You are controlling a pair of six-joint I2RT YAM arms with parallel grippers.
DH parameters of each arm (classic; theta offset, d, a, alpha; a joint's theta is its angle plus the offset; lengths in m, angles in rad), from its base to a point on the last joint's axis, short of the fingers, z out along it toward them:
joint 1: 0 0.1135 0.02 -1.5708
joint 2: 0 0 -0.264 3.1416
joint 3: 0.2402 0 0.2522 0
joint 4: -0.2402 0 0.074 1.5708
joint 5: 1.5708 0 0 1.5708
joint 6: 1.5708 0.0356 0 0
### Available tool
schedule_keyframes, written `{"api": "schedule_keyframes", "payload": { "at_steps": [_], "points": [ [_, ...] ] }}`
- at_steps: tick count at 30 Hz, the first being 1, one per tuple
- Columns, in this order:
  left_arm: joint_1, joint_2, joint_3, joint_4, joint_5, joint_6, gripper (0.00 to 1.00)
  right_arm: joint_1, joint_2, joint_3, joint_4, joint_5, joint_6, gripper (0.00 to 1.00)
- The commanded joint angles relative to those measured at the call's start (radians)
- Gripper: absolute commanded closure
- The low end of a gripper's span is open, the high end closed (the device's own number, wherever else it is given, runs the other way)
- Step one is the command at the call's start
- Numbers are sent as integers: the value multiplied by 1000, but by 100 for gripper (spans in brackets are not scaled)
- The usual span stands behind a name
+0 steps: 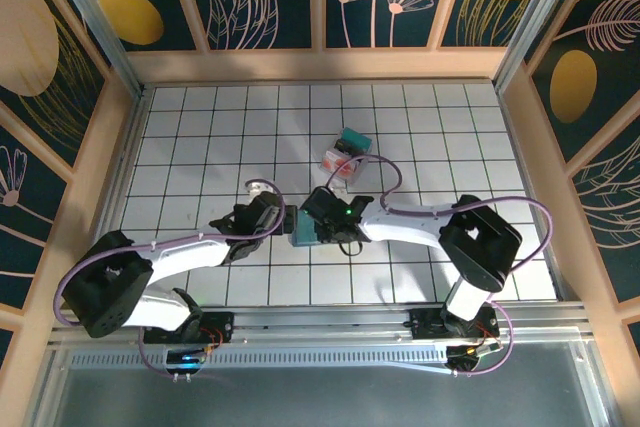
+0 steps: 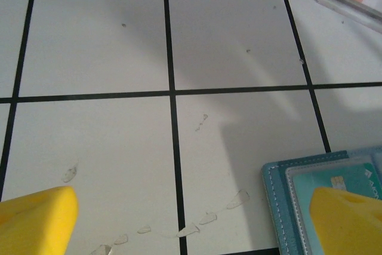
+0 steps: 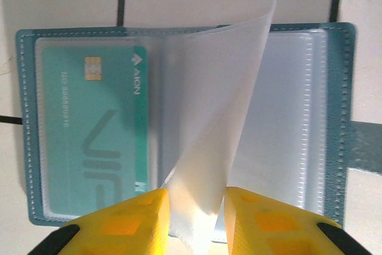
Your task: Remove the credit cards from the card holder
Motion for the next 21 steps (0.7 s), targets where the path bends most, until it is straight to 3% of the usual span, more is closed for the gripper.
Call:
{"api": "schedule_keyframes", "payload": {
  "at_steps": [1, 21],
  "points": [
    [-14, 22, 12, 10, -24, -3, 1, -11, -37, -23, -57, 77, 40, 69],
    [-67, 37, -24, -14, -98, -10, 1, -103, -109, -134, -16, 91, 33, 78]
  ]
}}
